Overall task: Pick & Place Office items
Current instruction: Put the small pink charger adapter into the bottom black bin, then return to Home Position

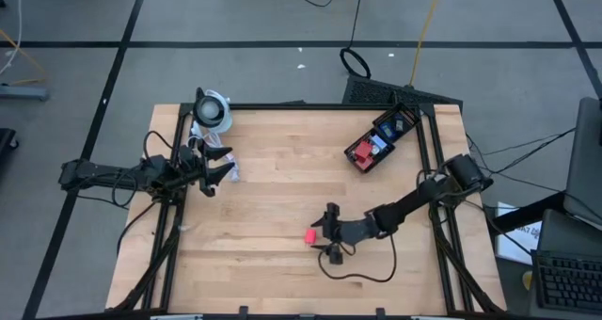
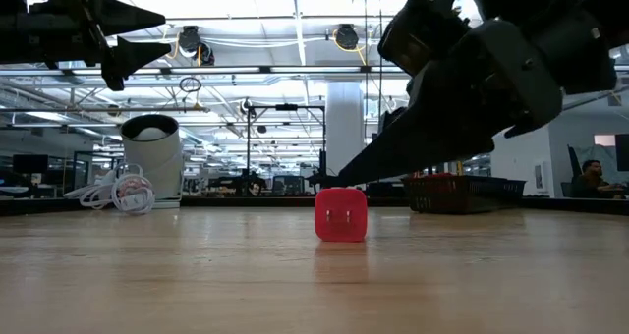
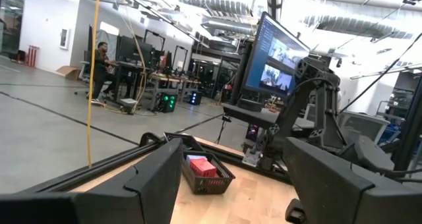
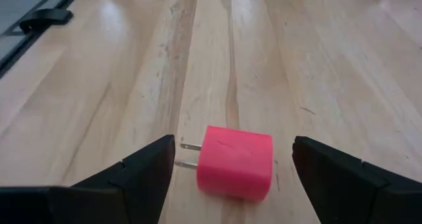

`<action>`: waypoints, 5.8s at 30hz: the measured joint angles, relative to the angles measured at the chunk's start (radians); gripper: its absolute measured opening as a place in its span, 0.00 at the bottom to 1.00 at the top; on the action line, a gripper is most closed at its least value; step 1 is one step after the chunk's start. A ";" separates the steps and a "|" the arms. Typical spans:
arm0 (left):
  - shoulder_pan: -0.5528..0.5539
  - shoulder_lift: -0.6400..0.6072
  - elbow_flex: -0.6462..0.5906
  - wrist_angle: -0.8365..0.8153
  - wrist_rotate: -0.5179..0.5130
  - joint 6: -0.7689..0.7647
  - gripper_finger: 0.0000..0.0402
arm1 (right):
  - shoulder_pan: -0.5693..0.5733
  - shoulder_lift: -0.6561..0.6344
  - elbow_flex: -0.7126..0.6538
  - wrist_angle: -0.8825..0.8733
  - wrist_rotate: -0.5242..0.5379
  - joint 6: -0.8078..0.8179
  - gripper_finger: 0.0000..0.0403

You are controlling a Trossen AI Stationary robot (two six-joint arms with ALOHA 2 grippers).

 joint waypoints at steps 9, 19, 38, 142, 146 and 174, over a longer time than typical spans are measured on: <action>0.000 0.000 0.000 0.000 0.000 0.000 0.66 | -0.001 0.058 -0.001 0.007 0.053 0.043 0.70; 0.000 0.000 0.000 0.000 0.000 0.000 0.66 | -0.001 0.058 -0.001 0.054 0.053 0.018 0.55; 0.000 0.000 0.000 0.000 0.000 0.000 0.66 | -0.024 -0.086 -0.001 -0.039 0.051 -0.088 0.40; 0.000 0.000 0.000 0.001 0.000 0.000 0.66 | -0.476 -1.871 -0.760 -0.554 -0.058 -0.191 0.98; 0.000 0.000 0.000 0.002 0.000 0.000 0.66 | -0.476 -1.871 -0.761 -0.553 -0.057 -0.186 0.98; 0.000 -0.005 0.000 -0.322 0.134 0.069 0.66 | -0.476 -1.871 -0.764 -0.558 -0.058 -0.159 0.98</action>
